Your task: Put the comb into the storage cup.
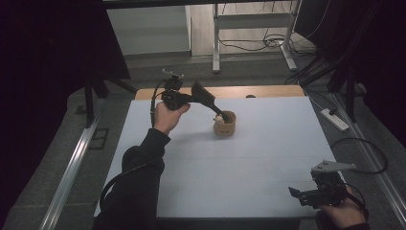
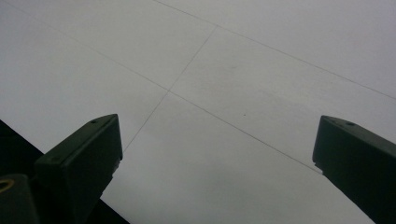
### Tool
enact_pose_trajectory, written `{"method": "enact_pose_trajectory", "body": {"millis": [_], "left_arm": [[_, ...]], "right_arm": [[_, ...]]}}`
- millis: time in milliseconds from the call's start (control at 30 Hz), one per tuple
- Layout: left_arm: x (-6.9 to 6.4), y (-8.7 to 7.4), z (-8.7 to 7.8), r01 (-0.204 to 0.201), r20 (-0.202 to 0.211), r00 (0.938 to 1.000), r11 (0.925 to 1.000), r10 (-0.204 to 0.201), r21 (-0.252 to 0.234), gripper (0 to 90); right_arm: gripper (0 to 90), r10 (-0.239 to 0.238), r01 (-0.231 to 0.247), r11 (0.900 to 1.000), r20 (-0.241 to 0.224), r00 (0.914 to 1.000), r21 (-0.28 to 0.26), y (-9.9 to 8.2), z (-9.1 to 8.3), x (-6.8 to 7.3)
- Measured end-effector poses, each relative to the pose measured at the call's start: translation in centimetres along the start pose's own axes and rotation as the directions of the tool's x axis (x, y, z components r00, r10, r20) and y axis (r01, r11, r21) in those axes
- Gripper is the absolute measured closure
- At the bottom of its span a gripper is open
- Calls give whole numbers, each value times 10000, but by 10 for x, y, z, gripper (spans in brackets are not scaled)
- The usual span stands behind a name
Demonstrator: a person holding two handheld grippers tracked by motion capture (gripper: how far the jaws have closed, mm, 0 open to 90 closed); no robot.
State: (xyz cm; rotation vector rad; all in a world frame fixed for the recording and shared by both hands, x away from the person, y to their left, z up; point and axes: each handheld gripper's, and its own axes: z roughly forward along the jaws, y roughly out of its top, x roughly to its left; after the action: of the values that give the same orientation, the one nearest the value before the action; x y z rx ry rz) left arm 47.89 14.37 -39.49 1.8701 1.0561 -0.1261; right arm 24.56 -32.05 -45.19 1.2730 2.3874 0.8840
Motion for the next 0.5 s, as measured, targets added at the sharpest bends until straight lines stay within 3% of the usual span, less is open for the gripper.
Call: {"method": "enact_pose_trajectory", "body": {"millis": [500], "left_arm": [[4, -4, 11, 52, 70, 10000, 9999, -53, 142, 827]], "right_arm": [[21, -12, 12, 10000, 1, 10000, 17, 0, 0, 0]]}}
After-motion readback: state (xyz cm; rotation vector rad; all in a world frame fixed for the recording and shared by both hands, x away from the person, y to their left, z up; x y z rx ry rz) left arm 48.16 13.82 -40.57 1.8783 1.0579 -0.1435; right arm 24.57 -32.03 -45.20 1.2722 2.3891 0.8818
